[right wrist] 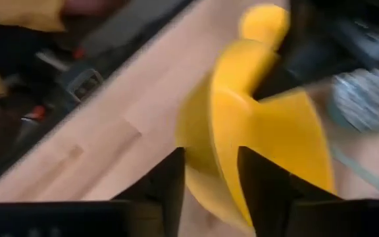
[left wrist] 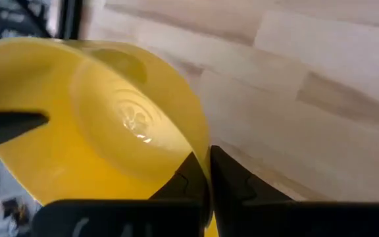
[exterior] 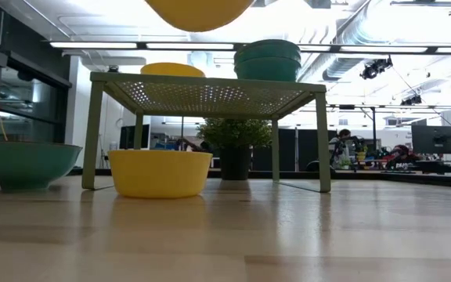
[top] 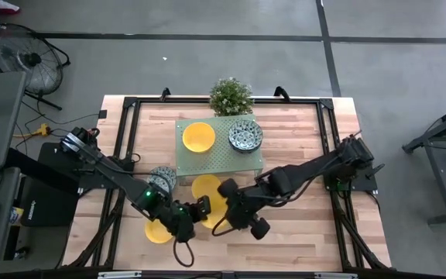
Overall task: Pick & Place Mini bowls
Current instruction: Stack the yellow bowl on top of the yellow bowl on the shelf
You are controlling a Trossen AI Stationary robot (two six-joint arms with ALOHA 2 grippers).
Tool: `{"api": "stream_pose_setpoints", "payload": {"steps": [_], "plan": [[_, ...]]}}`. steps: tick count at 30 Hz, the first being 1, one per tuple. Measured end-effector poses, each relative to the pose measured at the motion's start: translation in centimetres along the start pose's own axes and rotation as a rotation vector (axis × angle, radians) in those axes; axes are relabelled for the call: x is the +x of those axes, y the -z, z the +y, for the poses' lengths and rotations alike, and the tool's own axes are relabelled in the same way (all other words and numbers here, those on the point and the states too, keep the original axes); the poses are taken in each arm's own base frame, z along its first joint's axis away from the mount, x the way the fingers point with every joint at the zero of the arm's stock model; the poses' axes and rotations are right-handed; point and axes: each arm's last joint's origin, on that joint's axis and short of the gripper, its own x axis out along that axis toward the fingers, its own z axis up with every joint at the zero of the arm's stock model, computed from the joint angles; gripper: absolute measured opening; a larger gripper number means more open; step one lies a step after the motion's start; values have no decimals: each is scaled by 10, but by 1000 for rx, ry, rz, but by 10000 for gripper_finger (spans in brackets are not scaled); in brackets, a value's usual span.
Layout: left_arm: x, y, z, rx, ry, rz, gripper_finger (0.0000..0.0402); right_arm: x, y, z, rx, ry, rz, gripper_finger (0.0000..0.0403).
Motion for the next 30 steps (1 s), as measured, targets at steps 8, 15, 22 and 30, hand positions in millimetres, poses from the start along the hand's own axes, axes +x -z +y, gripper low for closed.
{"api": "stream_pose_setpoints", "payload": {"steps": [8, 15, 22, 30], "plan": [[-2, 6, 1, -100, 14, 61, 0, -66, 15, 5, 173, 198, 102, 164], [-36, 5, 24, -168, 10, 196, 0, -92, 30, 10, 368, 312, 193, 165], [-90, 11, 49, -191, 33, 330, 0, -59, 50, 27, 431, 293, 313, 165], [-115, 46, 81, -301, 82, 458, 0, -5, 82, 57, 474, 253, 347, 165]]}}
